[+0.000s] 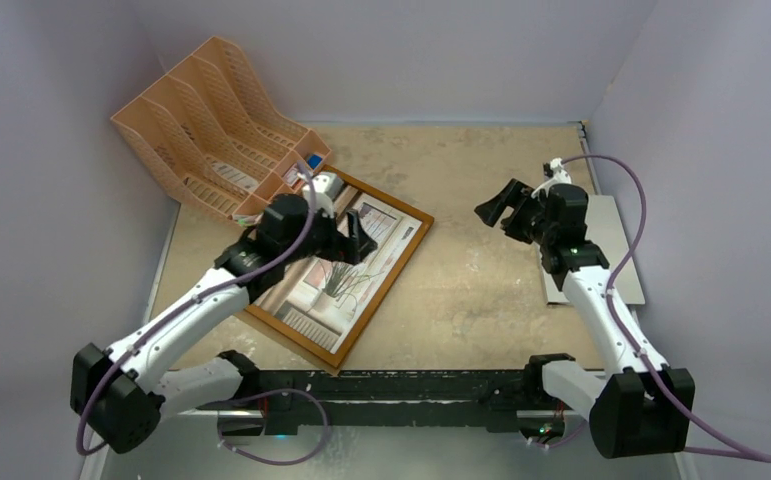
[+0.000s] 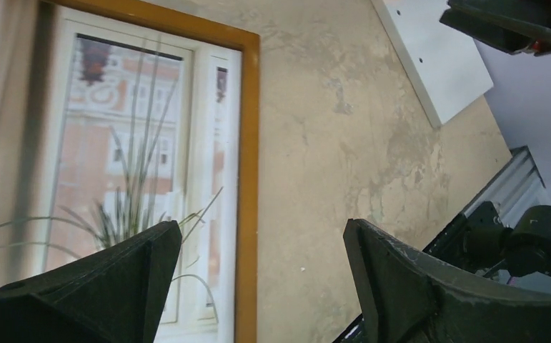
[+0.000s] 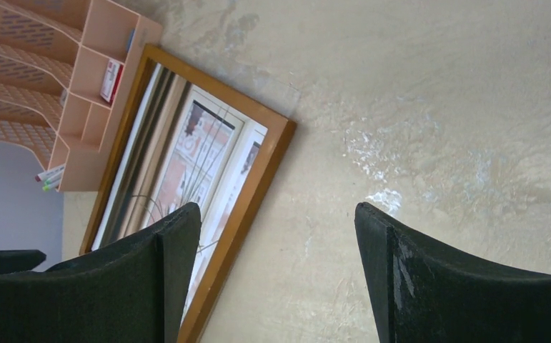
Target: Put the photo into the frame
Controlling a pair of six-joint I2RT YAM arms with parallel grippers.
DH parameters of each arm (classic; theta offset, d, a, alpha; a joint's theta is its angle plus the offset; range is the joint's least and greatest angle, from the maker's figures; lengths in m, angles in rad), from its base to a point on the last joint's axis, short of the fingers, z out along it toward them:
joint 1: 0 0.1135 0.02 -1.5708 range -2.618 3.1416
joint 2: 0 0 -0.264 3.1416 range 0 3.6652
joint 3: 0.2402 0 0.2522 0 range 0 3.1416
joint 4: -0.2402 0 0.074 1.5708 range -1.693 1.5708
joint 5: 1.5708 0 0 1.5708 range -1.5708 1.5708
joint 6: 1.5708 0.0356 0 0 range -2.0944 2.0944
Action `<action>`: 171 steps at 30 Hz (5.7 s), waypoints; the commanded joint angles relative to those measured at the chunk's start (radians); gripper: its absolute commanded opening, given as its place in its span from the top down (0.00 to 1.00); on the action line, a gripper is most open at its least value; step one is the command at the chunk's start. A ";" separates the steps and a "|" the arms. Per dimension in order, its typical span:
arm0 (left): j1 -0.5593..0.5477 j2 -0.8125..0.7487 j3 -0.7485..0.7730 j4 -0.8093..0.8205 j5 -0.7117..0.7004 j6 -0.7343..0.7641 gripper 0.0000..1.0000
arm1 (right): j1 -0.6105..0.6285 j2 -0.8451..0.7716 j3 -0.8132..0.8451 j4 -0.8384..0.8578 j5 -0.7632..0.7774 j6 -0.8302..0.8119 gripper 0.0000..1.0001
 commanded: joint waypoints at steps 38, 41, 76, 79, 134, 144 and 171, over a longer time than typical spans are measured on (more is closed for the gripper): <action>-0.502 0.726 0.235 -0.154 -0.544 -0.213 0.30 | 0.002 -0.021 -0.186 0.053 -0.049 0.008 0.23; -0.503 0.739 0.244 -0.146 -0.525 -0.205 0.38 | 0.002 -0.026 -0.185 0.050 -0.045 0.010 0.23; -0.464 0.556 0.410 -0.240 -0.531 -0.037 1.00 | 0.002 -0.059 -0.226 0.235 -0.254 0.110 0.03; -0.454 0.522 0.415 -0.228 -0.554 -0.037 1.00 | 0.003 -0.076 -0.282 0.389 -0.354 0.202 0.01; -0.443 0.241 0.494 0.250 0.002 -0.323 1.00 | 0.189 0.032 -0.147 1.306 -0.387 0.862 0.57; -0.442 0.221 0.491 0.161 -0.111 -0.300 0.64 | 0.189 -0.011 0.080 0.747 -0.363 0.624 0.98; -0.442 0.061 0.317 -0.190 -0.621 -0.160 0.09 | 0.186 0.129 0.798 -0.595 0.044 -0.003 1.00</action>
